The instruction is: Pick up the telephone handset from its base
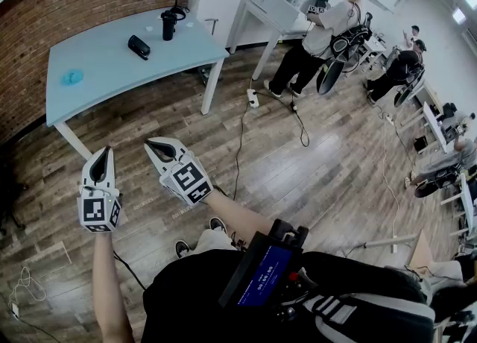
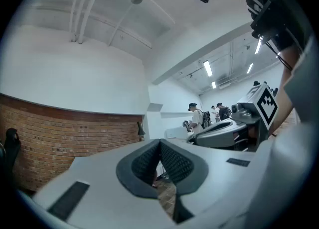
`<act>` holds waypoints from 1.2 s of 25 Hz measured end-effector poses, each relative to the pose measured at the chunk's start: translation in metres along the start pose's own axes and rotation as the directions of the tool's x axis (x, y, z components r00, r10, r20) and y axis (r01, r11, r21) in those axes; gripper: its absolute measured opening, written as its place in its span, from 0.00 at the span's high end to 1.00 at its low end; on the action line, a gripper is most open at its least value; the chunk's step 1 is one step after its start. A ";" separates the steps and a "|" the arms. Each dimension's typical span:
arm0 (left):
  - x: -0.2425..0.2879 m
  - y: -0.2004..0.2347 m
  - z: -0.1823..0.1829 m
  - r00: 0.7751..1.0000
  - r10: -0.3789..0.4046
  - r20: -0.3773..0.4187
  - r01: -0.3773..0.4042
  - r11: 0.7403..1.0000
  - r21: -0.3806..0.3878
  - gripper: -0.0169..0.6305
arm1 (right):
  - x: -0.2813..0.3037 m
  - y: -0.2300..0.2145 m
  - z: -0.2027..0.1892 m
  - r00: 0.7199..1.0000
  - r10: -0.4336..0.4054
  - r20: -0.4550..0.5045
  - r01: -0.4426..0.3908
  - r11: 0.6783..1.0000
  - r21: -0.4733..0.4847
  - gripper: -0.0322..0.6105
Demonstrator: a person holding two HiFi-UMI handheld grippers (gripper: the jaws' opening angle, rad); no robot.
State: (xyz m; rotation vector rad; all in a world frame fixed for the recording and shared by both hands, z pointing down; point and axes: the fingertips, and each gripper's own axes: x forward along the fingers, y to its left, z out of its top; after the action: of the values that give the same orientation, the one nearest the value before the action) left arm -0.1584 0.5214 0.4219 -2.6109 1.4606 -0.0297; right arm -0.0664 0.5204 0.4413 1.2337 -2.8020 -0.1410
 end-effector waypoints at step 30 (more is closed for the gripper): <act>0.071 -0.040 -0.017 0.997 -0.070 -0.022 0.067 0.991 -0.119 0.95 | -0.022 -0.074 -0.015 0.996 -0.080 -0.051 0.079 0.997 -0.013 0.91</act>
State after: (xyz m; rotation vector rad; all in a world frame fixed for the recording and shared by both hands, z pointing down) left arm -0.0893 0.4796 0.4405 -2.7644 1.4219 0.0150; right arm 0.0037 0.4863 0.4475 1.3271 -2.7063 -0.1277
